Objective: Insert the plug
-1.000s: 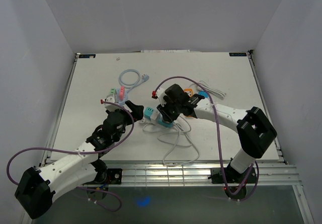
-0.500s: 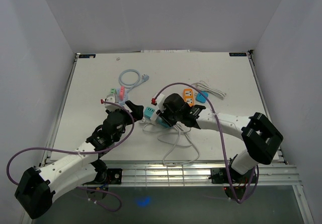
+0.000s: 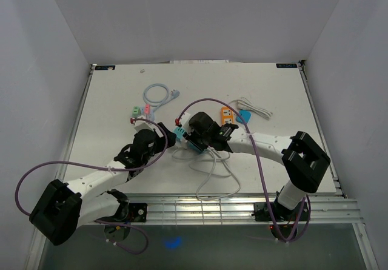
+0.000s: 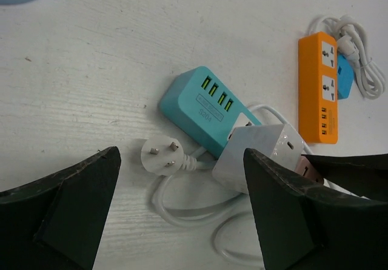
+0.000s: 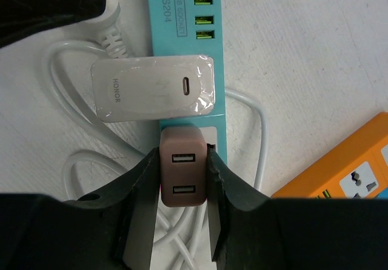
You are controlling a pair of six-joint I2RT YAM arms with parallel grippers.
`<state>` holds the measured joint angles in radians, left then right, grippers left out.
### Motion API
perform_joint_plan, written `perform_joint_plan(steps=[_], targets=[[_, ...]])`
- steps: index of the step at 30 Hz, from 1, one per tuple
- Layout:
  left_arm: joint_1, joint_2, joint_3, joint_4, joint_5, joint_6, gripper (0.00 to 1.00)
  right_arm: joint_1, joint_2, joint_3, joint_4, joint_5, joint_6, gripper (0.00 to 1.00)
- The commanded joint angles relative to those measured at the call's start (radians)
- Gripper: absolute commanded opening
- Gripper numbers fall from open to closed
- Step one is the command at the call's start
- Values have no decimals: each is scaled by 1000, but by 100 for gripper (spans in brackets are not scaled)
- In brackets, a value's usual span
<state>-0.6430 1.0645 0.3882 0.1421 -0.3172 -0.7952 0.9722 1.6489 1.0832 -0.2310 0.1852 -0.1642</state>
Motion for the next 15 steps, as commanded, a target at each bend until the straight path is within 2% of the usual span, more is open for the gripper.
perform_joint_plan(steps=[1,15], targets=[[69,-17,0,20,111,-44,93,-12,98,-57,-48,100,-23,8],[187,43,40,39,265,17,95,-21,138,-91,-11,-30,21,8]])
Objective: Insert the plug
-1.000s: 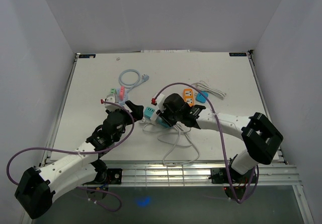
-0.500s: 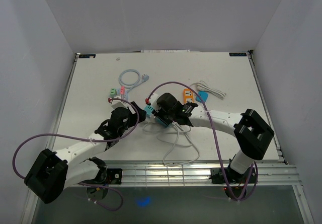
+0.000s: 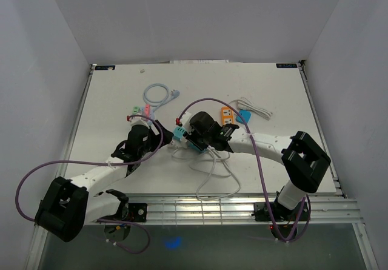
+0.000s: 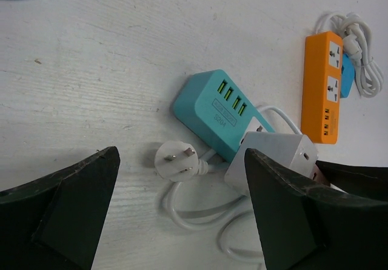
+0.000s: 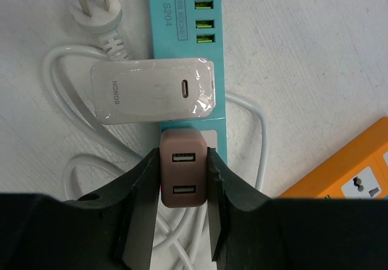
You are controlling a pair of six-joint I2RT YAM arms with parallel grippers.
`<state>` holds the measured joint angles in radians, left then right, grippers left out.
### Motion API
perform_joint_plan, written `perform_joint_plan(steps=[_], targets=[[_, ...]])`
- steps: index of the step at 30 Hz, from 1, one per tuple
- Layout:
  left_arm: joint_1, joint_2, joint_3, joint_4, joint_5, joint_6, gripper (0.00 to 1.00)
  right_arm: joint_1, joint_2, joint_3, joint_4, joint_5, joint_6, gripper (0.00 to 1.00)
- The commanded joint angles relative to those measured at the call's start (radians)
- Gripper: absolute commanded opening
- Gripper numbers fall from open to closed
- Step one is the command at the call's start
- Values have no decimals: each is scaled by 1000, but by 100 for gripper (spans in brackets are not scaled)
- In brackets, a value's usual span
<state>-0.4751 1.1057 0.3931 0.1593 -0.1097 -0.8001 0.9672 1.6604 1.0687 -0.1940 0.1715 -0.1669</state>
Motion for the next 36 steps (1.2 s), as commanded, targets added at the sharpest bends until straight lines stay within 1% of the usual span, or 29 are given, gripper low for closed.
perform_joint_plan(steps=[1,6,7,10,13,15,18,21,24,25,26,27,30,32,36], targets=[[27,2,35,31,65,27,95,-18,128,-76,-39,-27,36,8],[39,49,66,29,108,65,95,-16,145,-93,5,-84,95,8],[39,68,70,37,140,67,95,-13,154,-99,11,-70,110,8],[41,89,72,58,139,67,96,-4,160,-114,19,-33,148,8],[41,117,79,77,145,68,96,-4,127,-186,94,-56,187,8],[41,140,84,91,153,76,96,-4,105,-225,125,-37,230,8],[41,187,107,109,188,84,96,-5,99,-234,117,0,276,8],[41,210,122,123,214,88,96,-7,81,-276,148,-4,299,8],[41,220,133,128,211,99,95,-5,123,-234,117,-6,282,8],[41,218,144,120,211,101,95,-5,162,-208,91,2,277,8],[41,212,147,109,193,99,95,-7,174,-167,53,9,277,8],[41,201,150,97,179,85,95,-7,179,-159,48,19,280,8],[43,142,151,39,125,73,97,-10,145,-153,61,37,287,8],[50,105,170,-32,68,68,98,-25,136,-130,50,36,288,8],[76,62,205,-147,33,59,98,-47,157,-18,4,43,283,8]])
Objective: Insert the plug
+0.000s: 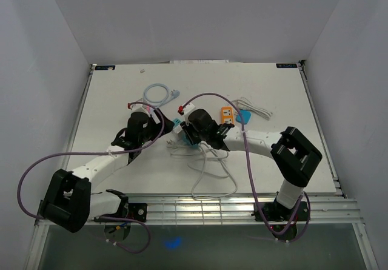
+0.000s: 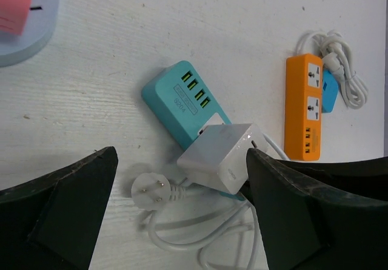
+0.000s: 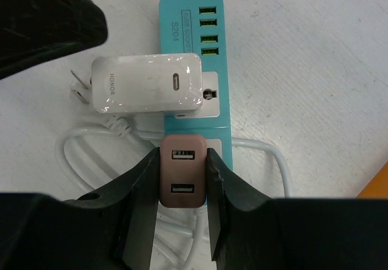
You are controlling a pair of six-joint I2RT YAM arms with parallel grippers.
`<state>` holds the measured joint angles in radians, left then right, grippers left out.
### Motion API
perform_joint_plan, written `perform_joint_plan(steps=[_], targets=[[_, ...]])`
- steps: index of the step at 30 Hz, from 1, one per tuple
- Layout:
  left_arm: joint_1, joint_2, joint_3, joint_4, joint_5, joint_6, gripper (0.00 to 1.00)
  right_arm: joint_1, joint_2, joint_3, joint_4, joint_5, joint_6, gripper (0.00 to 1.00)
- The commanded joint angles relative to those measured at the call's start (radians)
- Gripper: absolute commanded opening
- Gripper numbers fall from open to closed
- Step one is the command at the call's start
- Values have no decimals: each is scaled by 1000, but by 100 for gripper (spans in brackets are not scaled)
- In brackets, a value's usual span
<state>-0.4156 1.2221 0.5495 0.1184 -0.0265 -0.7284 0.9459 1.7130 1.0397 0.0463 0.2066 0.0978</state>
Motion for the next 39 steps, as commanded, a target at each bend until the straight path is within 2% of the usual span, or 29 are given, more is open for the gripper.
perform_joint_plan(steps=[1,6,16,18,19,22,26,27,28,29,31,39], targets=[[23,-71,47,-144,-71,-20,98,-29,117,28,-240,8,16,8],[46,-209,13,-167,-93,-48,98,-62,183,143,-281,4,6,8],[54,-268,33,-250,-99,-51,98,-133,391,373,-301,-44,16,8],[55,-265,36,-253,-93,-48,98,-133,418,431,-325,-49,14,19],[57,-265,36,-252,-92,-48,98,-131,425,442,-327,-59,14,34],[60,-276,33,-250,-87,-48,98,-134,375,428,-321,-97,14,55],[60,-280,46,-260,-79,-39,98,-145,260,378,-319,-119,10,68],[60,-283,50,-264,-79,-37,98,-150,208,356,-319,-122,6,73],[60,-285,50,-264,-79,-36,98,-154,179,346,-321,-136,3,85],[60,-289,50,-266,-78,-32,98,-163,153,330,-321,-139,3,89],[60,-297,53,-273,-69,-26,98,-179,72,286,-321,-150,3,94],[60,-334,61,-293,-43,-14,98,-294,-141,131,-345,-127,34,96]])
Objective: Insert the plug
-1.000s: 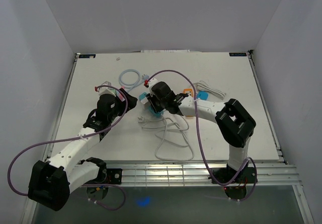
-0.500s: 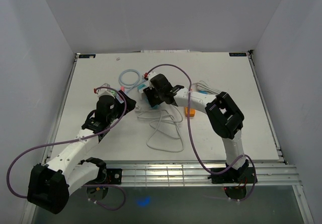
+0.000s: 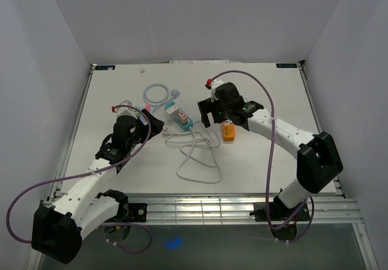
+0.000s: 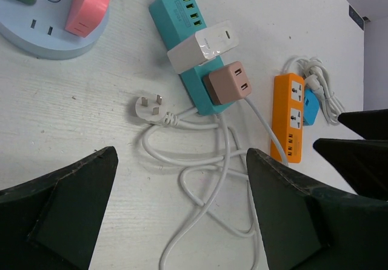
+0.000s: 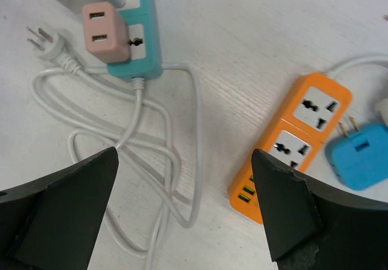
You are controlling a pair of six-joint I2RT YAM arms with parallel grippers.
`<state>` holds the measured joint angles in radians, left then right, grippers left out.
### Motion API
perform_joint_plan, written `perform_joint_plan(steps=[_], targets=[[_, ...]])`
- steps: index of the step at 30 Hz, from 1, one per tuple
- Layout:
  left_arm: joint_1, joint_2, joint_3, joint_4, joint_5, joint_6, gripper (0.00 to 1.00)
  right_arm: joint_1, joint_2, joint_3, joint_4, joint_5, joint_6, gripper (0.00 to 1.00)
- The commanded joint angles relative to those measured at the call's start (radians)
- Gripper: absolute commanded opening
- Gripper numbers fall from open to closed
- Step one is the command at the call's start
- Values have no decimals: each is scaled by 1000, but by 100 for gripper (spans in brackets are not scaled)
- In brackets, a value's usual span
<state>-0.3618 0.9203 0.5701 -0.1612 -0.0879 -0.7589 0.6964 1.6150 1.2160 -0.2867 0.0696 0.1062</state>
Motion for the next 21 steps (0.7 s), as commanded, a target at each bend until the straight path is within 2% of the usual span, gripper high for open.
perform_joint_plan(steps=[1,6,7,11,21], targets=[[6,-37,43,-15,20,21,98,-60,-58,-55,-17,25,38,96],[6,-41,47,6,56,33,98,-159,-69,-98,-43,105,88,99],[6,-41,47,17,75,39,98,-172,-66,-99,-45,116,98,90],[6,-9,80,28,135,66,98,-227,-52,-101,-49,140,119,89],[3,55,136,57,217,66,98,-242,130,-7,-60,136,144,90]])
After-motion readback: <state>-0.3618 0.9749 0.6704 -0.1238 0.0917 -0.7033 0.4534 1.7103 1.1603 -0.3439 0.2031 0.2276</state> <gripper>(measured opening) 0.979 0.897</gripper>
